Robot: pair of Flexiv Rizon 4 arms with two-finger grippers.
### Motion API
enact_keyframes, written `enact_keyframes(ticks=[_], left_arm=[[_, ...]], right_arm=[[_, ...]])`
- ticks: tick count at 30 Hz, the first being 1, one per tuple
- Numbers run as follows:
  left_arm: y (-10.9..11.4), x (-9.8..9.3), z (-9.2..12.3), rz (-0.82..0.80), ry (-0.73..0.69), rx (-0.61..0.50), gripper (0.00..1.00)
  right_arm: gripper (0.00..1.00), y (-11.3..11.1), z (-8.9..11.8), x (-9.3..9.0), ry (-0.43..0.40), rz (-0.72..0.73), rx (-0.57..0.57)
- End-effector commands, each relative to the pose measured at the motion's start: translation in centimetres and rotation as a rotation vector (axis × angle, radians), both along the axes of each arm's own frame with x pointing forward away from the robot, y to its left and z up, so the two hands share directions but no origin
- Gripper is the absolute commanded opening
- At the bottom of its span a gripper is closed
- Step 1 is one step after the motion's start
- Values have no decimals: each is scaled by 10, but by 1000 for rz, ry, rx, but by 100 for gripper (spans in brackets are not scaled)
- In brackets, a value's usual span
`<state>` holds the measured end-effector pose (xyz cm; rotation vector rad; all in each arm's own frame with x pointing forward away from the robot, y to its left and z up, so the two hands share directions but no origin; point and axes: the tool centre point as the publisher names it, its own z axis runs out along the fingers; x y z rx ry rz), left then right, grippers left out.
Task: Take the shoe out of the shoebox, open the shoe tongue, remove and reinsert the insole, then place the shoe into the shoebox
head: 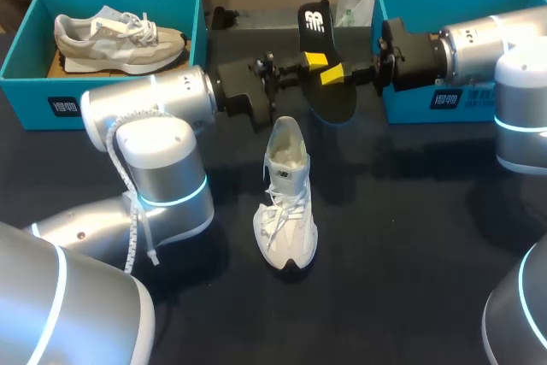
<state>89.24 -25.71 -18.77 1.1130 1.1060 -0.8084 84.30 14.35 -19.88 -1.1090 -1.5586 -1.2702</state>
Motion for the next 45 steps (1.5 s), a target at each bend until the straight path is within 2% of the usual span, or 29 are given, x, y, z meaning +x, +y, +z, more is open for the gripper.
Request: enact_keyframes(ticks=[1, 12, 17, 28, 34, 38, 45], left_arm=[[10, 3, 6, -14, 13, 13, 100], [58, 7, 12, -8, 123, 48, 100], [74, 8, 17, 1, 284, 32, 100], [99, 11, 9, 23, 628, 42, 100], [109, 7, -1, 20, 807, 67, 100], [115, 1, -12, 39, 993, 75, 100], [124, -5, -23, 48, 1047, 129, 100]], right_arm=[[0, -2, -4, 2, 2, -3, 0], [0, -6, -12, 4, -21, -32, 4], [0, -8, -13, 5, -90, -53, 1], [0, -6, -15, 8, -267, -93, 1], [0, -3, -15, 12, -390, -103, -9], [0, 0, -12, 13, -476, -90, -18], [0, 2, -9, 14, -635, -66, -18]])
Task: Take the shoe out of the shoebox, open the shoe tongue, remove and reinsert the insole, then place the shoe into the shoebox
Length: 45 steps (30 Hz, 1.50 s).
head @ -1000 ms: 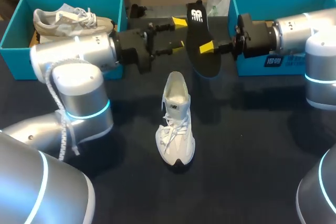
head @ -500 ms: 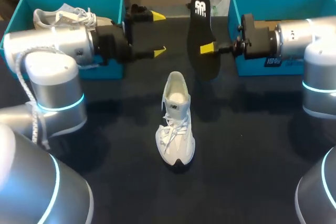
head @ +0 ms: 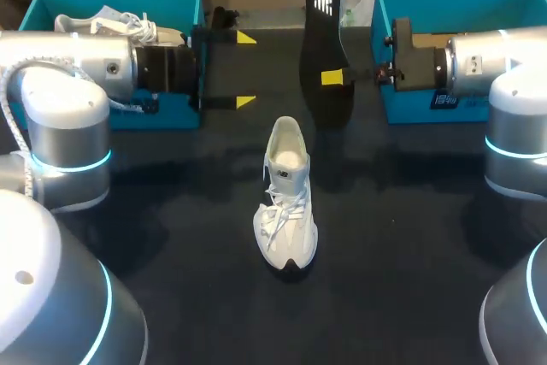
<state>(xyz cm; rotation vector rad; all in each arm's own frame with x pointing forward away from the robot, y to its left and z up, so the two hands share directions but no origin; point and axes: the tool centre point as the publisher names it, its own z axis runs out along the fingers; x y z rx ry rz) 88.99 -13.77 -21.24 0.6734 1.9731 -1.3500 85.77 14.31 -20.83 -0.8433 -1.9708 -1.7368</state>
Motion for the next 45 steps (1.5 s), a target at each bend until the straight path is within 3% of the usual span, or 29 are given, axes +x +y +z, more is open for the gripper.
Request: enact_keyframes(ticks=[1, 4, 19, 24, 30, 45], left_arm=[[5, -4, 1, -44, 62, 71, 100], [6, -6, -1, -62, 54, 84, 100], [6, -6, -1, -62, 54, 84, 100], [13, -16, -8, -79, 173, 161, 100], [25, -22, -13, -77, 260, 228, 100], [29, -43, -58, -90, 390, 340, 100]], right_arm=[[0, 3, 1, 0, -73, 5, 6], [0, 4, 3, -2, -202, 17, 54], [0, 4, 3, -2, -202, 17, 54], [0, 4, 3, -2, -202, 17, 54], [0, 14, -12, 14, -245, 66, 63], [0, 34, -30, 26, -315, 122, 83]])
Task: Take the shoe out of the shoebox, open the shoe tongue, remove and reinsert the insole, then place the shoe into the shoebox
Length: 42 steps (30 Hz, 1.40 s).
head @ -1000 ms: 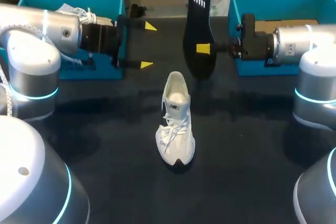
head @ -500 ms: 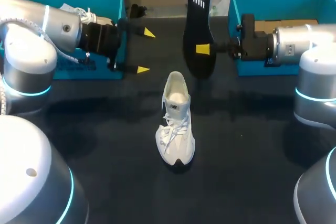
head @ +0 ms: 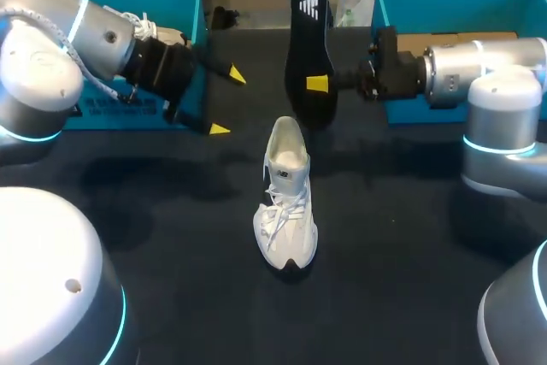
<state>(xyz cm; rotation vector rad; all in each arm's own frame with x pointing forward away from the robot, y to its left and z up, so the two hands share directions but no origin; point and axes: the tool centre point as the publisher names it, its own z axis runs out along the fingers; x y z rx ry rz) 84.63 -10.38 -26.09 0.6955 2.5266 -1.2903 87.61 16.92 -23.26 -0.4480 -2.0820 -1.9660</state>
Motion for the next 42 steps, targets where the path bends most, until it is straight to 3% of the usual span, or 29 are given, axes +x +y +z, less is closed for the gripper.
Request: enact_keyframes(ticks=[1, 11, 20, 42], left_arm=[[-6, -2, -13, -7, 23, 27, 100], [-11, -7, -48, 16, 63, 71, 100], [-16, -5, -65, 69, 84, 86, 100], [-18, -4, -66, 68, 72, 90, 100]], right_arm=[[0, 9, -6, 7, 2, 19, 1], [0, 12, -11, 5, 0, 25, -1], [0, 17, -17, 0, 4, 19, 15], [0, 20, -19, -2, 21, 23, 19]])
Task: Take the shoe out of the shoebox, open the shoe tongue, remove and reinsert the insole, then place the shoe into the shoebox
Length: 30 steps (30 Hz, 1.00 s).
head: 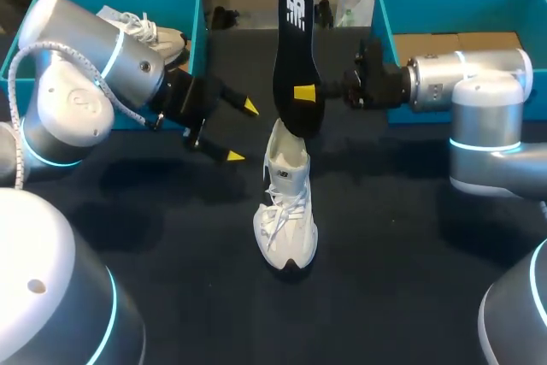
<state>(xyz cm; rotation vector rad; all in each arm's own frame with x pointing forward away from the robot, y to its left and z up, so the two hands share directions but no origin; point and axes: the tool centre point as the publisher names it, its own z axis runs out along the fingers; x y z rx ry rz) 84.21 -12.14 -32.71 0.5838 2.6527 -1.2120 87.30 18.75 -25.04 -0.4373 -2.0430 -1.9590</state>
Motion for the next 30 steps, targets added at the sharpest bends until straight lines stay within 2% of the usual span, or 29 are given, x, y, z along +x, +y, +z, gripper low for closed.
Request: enact_keyframes(ticks=[1, 13, 19, 30], left_arm=[[0, 0, 1, 0, 0, 4, 100], [-3, -5, 3, -3, 0, 28, 100], [-10, -10, 8, 11, 5, 52, 100], [-24, -7, -5, 43, 25, 54, 100]], right_arm=[[0, 2, -1, 1, 0, 0, -1], [0, 2, -1, 1, 0, 0, -1], [0, 11, -4, 3, -39, 7, -20], [0, 12, -23, -10, -46, -18, 13]])
